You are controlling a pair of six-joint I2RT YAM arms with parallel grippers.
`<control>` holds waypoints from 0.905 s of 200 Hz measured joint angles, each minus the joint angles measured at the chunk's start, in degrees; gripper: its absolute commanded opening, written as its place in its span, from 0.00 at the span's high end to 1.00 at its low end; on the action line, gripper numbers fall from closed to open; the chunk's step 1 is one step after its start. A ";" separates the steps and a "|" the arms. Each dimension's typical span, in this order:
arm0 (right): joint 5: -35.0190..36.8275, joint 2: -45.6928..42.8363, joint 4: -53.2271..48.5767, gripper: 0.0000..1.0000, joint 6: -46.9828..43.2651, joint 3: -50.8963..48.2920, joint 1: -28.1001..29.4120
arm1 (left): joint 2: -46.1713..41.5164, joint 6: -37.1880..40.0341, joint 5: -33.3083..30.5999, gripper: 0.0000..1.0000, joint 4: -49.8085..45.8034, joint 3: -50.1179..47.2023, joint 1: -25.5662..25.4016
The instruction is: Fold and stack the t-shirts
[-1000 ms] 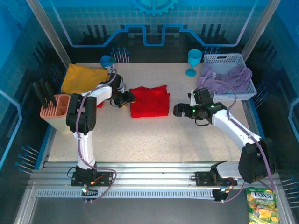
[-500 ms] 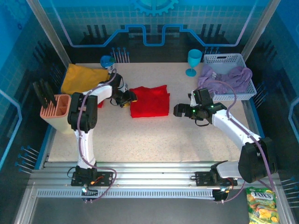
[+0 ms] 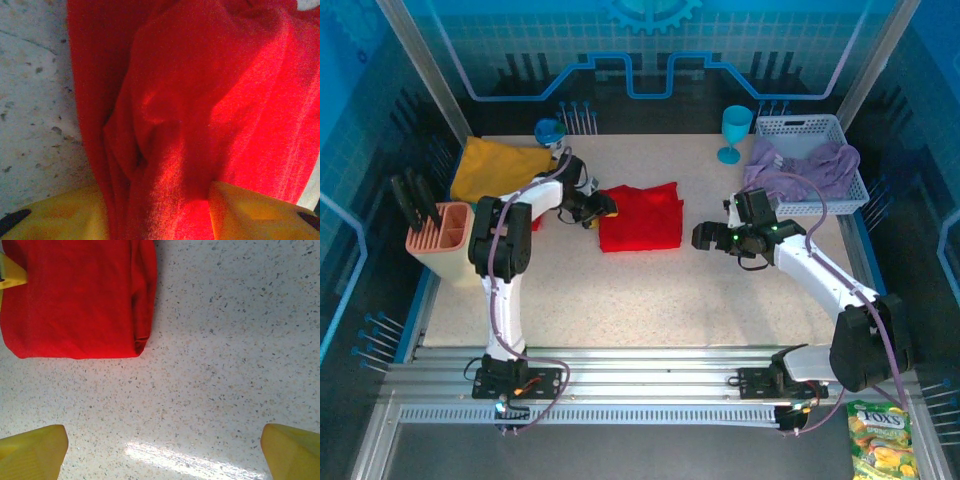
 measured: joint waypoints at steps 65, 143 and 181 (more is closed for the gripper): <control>-0.11 -0.13 0.04 0.00 -0.02 -0.37 -0.70 | 1.84 0.02 0.02 0.58 -1.29 2.16 -0.04; -0.66 -1.49 0.04 0.00 0.00 -1.51 -1.84 | 2.58 0.02 -1.38 0.93 -1.27 2.69 -0.35; -1.11 -3.48 0.48 0.00 0.02 -2.62 -2.19 | 2.21 0.46 -3.28 1.00 -1.11 2.86 -0.63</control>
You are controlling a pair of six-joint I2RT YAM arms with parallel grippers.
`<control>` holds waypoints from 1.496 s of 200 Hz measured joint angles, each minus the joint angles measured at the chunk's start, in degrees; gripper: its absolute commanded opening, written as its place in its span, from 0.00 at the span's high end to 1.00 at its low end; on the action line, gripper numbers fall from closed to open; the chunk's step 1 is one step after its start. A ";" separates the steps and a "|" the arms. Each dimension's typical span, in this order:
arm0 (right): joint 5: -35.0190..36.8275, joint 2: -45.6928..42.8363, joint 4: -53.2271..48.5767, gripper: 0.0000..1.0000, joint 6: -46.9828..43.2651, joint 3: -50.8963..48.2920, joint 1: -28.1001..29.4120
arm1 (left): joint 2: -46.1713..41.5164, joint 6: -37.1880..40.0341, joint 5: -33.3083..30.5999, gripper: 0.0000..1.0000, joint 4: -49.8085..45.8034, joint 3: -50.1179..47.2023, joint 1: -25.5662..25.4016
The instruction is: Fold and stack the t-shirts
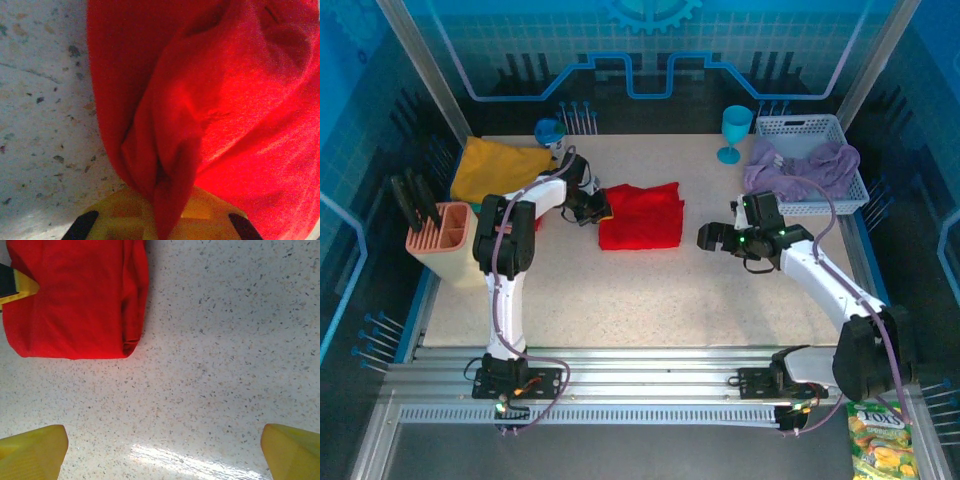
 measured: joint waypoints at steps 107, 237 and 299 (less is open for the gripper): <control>-1.97 -3.96 2.99 0.00 0.87 -6.34 -0.90 | -8.41 8.59 -16.02 1.00 -13.11 9.29 -0.42; -6.45 -4.83 5.81 0.00 -0.35 -6.86 -1.01 | -8.90 22.64 -30.60 1.00 -37.24 39.91 0.52; -7.06 -4.85 7.93 0.00 -0.94 -6.86 -1.01 | -8.87 26.64 -33.83 1.00 -41.77 43.67 2.36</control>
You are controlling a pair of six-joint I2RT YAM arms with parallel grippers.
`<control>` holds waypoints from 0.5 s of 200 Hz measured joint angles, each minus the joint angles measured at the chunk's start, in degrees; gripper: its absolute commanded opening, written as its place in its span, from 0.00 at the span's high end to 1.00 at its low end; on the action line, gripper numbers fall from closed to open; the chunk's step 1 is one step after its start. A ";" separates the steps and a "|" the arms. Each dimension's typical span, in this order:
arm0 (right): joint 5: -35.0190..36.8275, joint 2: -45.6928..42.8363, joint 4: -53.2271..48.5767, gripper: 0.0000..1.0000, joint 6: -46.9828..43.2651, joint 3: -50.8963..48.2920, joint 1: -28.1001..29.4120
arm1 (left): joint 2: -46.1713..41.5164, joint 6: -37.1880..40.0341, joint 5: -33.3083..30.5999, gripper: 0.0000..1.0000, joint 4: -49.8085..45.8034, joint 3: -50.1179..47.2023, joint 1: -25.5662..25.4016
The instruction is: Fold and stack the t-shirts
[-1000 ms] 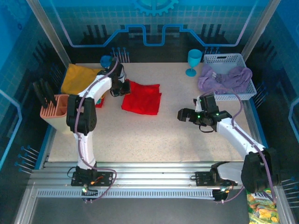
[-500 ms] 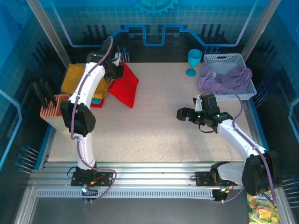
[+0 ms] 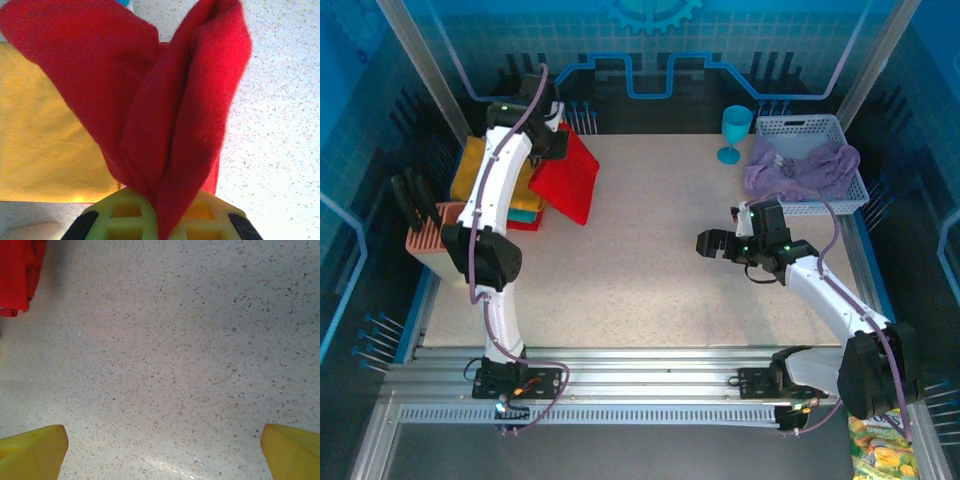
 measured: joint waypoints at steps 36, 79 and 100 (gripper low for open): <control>-0.31 0.59 -0.09 0.00 -0.22 0.28 0.00 | 0.00 1.95 -0.79 1.00 -0.83 3.98 1.70; -1.60 2.32 -0.76 0.00 -0.15 1.16 0.00 | 1.73 4.94 -1.01 1.00 -2.91 7.72 3.41; -2.51 3.50 -1.31 0.00 -0.15 2.21 0.00 | 3.72 6.58 -1.01 1.00 -3.96 10.97 4.31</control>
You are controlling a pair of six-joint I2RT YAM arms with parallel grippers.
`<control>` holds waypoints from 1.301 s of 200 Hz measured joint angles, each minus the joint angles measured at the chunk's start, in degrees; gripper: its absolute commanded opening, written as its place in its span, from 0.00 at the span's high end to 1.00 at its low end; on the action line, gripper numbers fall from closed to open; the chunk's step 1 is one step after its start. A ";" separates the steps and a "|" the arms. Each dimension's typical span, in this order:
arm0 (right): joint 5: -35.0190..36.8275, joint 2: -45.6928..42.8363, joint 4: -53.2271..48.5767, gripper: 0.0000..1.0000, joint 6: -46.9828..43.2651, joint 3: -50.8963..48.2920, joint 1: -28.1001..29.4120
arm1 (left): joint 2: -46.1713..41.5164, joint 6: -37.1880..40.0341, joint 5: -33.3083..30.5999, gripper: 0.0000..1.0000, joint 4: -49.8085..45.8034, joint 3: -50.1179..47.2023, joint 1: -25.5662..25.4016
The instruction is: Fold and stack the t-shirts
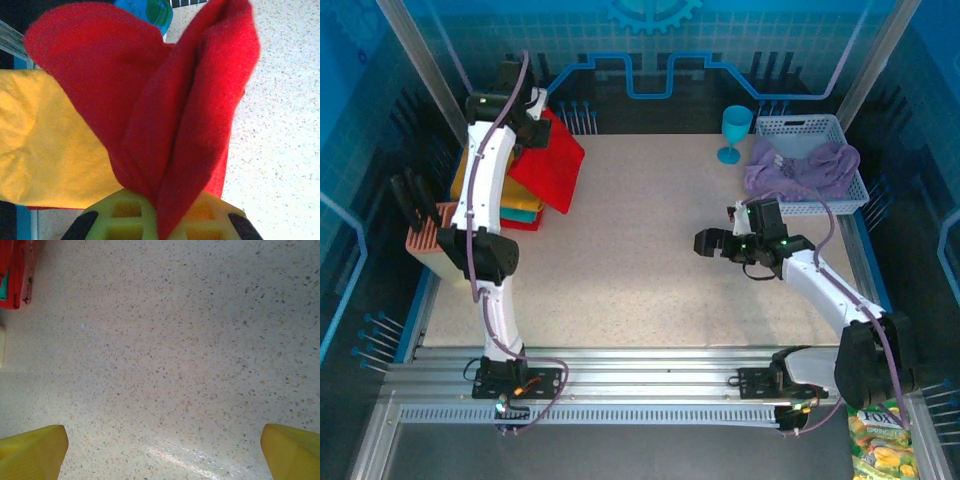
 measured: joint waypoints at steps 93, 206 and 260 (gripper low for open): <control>-0.96 2.95 -4.63 0.00 -0.72 5.81 0.20 | 0.94 6.03 -0.20 1.00 -0.07 1.95 3.10; -0.31 8.13 -6.67 0.00 -0.70 8.94 3.96 | 2.34 9.01 -1.73 1.00 1.46 1.95 6.62; 0.17 9.07 -7.15 0.00 -0.70 10.12 4.31 | 4.57 10.32 -2.97 1.00 2.43 1.95 8.83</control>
